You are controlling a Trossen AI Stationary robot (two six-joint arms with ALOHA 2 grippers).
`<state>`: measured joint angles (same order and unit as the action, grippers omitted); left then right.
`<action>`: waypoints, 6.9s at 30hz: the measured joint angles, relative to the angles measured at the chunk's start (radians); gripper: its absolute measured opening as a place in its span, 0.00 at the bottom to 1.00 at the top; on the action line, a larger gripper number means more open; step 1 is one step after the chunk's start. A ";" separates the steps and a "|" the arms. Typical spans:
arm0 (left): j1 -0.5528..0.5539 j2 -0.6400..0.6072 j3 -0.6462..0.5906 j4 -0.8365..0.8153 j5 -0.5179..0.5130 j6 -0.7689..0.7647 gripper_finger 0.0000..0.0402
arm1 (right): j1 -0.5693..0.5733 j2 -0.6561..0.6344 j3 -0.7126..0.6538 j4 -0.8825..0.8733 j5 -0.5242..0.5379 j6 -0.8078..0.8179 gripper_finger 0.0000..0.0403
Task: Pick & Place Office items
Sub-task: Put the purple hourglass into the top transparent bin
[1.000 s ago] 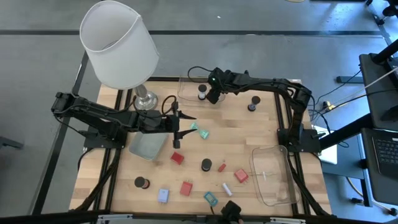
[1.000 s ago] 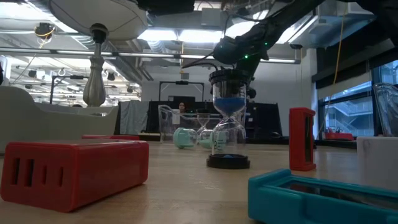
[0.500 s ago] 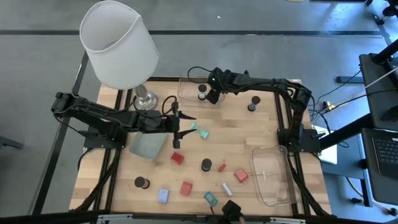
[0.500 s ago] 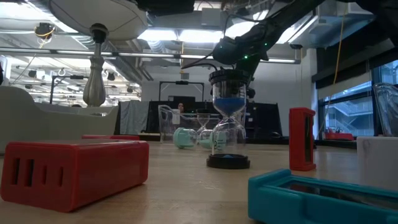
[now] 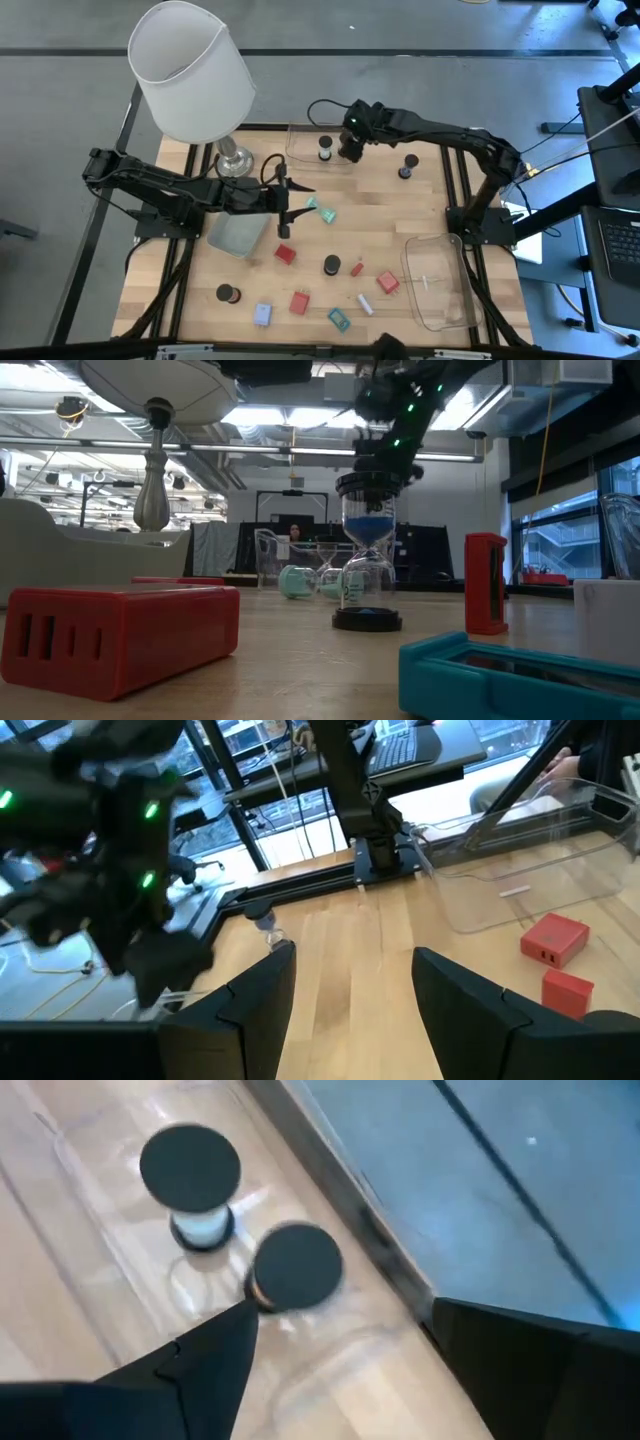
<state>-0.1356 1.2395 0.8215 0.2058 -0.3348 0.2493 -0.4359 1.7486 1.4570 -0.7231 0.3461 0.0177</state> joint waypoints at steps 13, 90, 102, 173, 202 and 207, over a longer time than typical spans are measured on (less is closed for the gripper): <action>0.000 0.000 0.000 -0.001 -0.075 -0.022 0.49 | 0.021 -0.290 -0.238 -0.187 0.016 0.132 0.70; 0.000 0.000 0.000 0.000 -0.072 -0.026 0.49 | -0.200 -0.399 -0.617 -0.092 -0.129 0.334 0.71; 0.000 0.000 0.000 0.000 -0.072 -0.026 0.49 | -0.200 -0.400 -0.617 -0.092 -0.127 0.333 0.53; 0.000 0.000 0.000 0.023 -0.072 -0.019 0.49 | 0.044 0.035 -0.172 0.188 -0.178 0.202 0.53; 0.000 0.000 0.000 0.022 -0.072 -0.018 0.49 | 0.020 0.035 -0.172 0.184 -0.178 0.183 0.56; 0.000 0.000 0.000 0.022 -0.072 -0.018 0.49 | 0.020 0.035 -0.172 0.184 -0.178 0.183 0.61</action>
<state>-0.1352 1.2396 0.8211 0.2279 -0.4072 0.2310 -0.4156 1.7840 1.2846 -0.5388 0.1677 0.2005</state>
